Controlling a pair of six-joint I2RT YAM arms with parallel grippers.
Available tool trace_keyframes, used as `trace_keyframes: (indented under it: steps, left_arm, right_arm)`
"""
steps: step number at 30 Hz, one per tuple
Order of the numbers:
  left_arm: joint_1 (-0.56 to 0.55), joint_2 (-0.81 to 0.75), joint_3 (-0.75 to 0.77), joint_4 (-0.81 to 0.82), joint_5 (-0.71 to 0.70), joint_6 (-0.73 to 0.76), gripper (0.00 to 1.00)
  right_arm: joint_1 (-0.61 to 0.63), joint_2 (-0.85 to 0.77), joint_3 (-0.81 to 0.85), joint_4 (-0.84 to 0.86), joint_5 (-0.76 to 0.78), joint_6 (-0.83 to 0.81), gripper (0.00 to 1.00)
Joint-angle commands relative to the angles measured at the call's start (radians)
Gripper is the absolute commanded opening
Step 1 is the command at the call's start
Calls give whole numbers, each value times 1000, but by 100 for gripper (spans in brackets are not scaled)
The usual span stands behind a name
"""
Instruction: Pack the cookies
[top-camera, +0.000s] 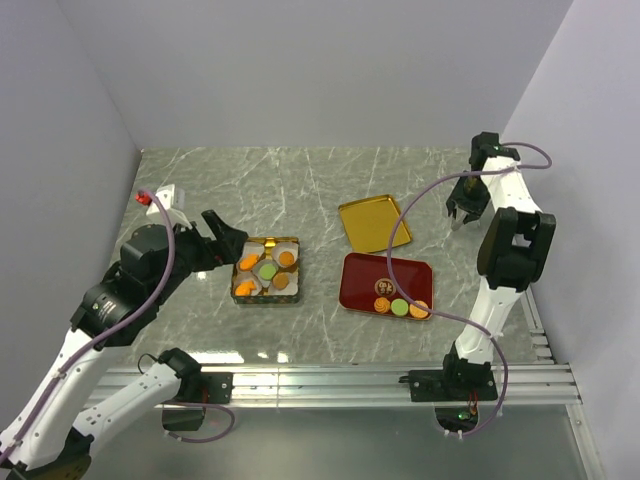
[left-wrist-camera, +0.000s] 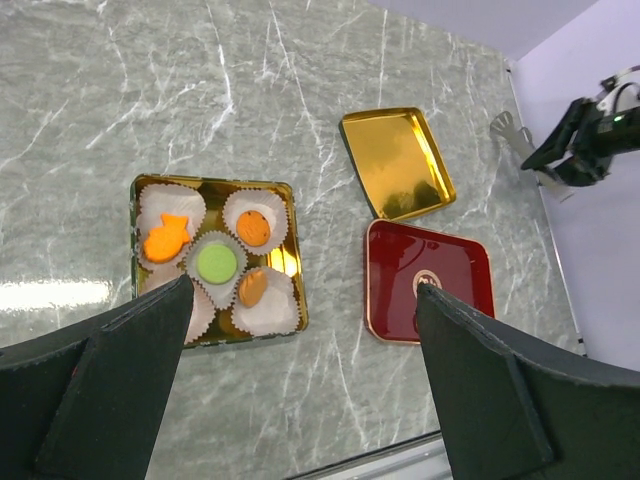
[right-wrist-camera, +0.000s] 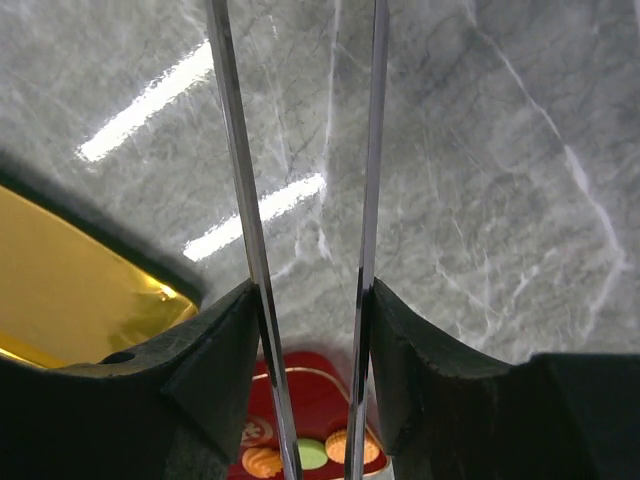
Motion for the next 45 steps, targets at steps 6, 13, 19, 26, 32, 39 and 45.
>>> trace_keyframes:
  steps: [6,13,19,26,32,39,45]
  left_arm:
    - [3,-4,50,-43,7,-55,99]
    - [3,2,58,-63,35,-69,99]
    - [2,4,60,-68,58,-72,99]
    - [3,-15,43,-69,76,-94,98]
    - [3,-44,15,-60,86,-121,98]
    - [3,-44,44,-98,95,-132,98]
    - [2,-62,50,-129,76,-161,98]
  right_arm:
    - [-11,54,-136,136,-57,-30,59]
    - [-10,36,-284,218,-83,-26,65]
    - [-10,-13,-298,204,-70,-40,72]
    - [39,-165,-255,139,-24,-37,75]
    - [159,-197,-163,98,-15,-44,74]
    - [219,-43,-6,90,-66,-81,69]
    - [223,102,66,84,-110,-104,65]
